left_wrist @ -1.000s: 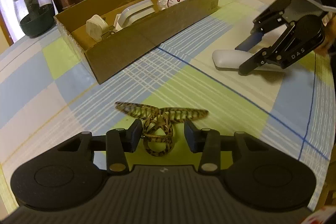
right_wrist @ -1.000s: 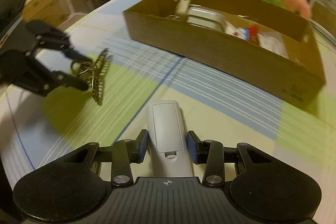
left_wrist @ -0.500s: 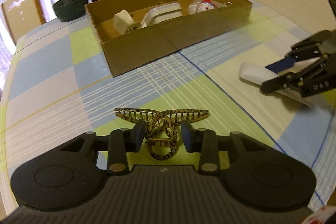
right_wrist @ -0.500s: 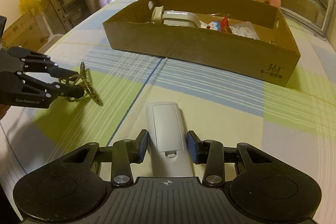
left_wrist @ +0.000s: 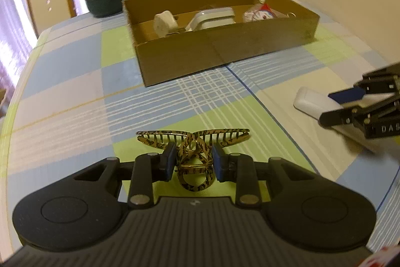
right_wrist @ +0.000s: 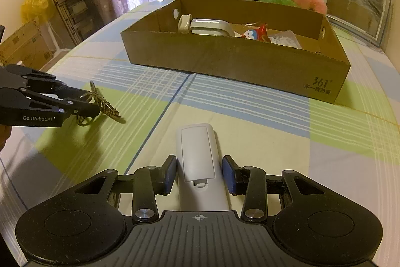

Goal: Organize rigid objects
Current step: 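Lift the brass clip and white remote in both grippers toward the cardboard box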

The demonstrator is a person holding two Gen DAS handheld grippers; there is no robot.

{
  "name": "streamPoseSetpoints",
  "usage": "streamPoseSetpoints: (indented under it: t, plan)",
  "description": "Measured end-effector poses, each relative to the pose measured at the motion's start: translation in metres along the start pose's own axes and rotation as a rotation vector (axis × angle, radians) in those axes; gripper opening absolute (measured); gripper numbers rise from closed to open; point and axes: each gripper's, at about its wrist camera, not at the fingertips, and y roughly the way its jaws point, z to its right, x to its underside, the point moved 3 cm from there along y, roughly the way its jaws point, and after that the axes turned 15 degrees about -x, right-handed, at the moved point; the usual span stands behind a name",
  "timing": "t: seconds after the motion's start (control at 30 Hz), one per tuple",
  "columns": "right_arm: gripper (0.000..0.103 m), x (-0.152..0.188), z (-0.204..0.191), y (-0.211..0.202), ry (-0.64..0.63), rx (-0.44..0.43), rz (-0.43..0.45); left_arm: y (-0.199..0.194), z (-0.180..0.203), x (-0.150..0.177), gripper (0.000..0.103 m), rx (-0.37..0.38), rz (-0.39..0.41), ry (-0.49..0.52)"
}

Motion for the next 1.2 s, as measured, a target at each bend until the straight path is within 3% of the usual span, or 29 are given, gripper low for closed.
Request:
streamPoseSetpoints:
  t: [0.27,0.53,0.9,1.2]
  plan:
    - [0.043,0.011,-0.011,0.001,-0.085,0.045,0.006,-0.003,0.004,0.003,0.026,-0.029,0.015,-0.032]
    - [0.043,0.017,-0.014,0.002,-0.079,0.09,0.055,-0.003,0.008,0.004,0.026,-0.053,0.032,-0.046]
    - [0.035,0.022,-0.022,0.002,-0.11,0.111,0.073,-0.006,0.01,0.006,0.025,-0.06,0.023,-0.089]
    - [0.035,0.022,-0.025,-0.015,-0.074,0.111,0.152,-0.018,0.012,0.009,0.025,-0.07,0.035,-0.138]
